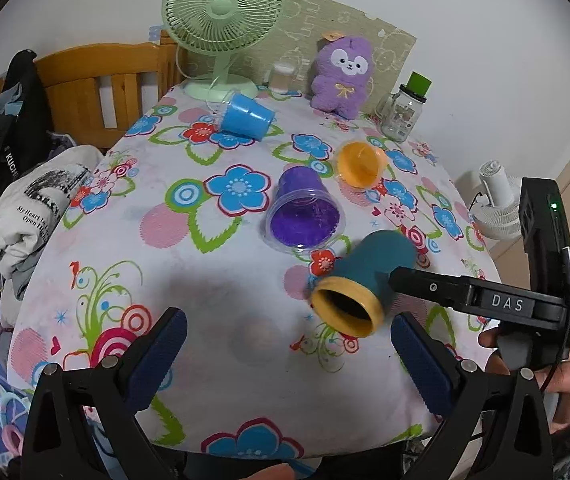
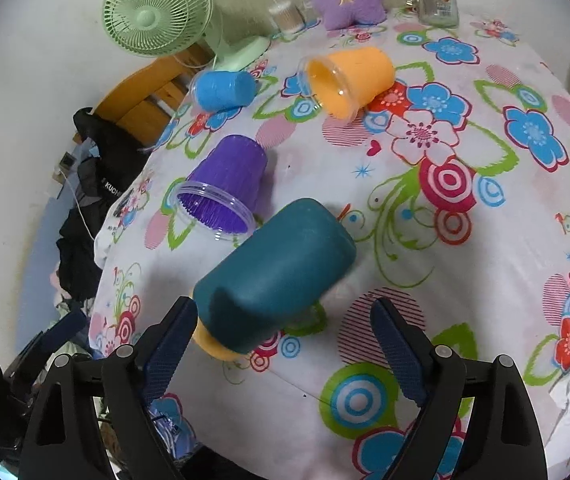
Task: Flip cup upside down
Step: 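Carry the teal cup with the right gripper toward the left gripper, then grasp the teal cup with the left gripper while the right gripper releases it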
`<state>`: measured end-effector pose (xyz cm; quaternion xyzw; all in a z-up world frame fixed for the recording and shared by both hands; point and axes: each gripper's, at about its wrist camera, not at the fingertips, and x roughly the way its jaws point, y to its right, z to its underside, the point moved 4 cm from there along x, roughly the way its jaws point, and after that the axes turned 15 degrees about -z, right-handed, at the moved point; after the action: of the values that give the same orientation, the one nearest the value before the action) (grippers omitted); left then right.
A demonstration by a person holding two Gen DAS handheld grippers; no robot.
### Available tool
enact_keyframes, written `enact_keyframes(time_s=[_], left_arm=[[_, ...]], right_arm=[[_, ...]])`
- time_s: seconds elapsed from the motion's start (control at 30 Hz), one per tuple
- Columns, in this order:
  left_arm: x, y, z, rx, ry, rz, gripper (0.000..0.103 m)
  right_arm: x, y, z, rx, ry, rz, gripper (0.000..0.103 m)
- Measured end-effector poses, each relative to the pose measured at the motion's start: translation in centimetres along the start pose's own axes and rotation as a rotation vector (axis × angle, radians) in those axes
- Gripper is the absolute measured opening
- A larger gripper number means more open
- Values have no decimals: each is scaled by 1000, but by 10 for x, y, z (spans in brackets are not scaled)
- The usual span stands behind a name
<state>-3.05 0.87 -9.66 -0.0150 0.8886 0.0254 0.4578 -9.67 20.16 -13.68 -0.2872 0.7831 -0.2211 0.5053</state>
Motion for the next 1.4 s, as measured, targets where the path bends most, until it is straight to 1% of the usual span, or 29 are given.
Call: enact_keyframes(time_s=[0.43, 0.63, 0.83, 0.93, 1.0, 1.07, 1.13, 1.3, 1.4], left_arm=[[-2, 23, -13, 66, 23, 4, 103], [0, 41, -26, 140, 24, 13, 103], [4, 70, -38, 241, 36, 17, 103], [11, 86, -43, 287, 30, 21, 103], [17, 97, -45, 321, 14, 37, 103], [25, 109, -46, 350, -18, 69, 103], [34, 118, -46, 373, -59, 84, 103], [63, 137, -42, 459, -151, 82, 103], [74, 145, -38, 492, -180, 79, 103]], right_arm=[[-16, 18, 6, 50, 30, -11, 90], [-25, 29, 14, 69, 40, -4, 90], [-41, 46, 23, 90, 58, 21, 91], [-51, 57, 29, 111, 76, 30, 93], [-55, 64, 33, 124, 83, 35, 94], [-58, 71, 36, 143, 87, 35, 94], [-59, 78, 38, 161, 93, 34, 94], [-62, 87, 40, 178, 103, 24, 94], [-61, 91, 42, 189, 103, 18, 94]])
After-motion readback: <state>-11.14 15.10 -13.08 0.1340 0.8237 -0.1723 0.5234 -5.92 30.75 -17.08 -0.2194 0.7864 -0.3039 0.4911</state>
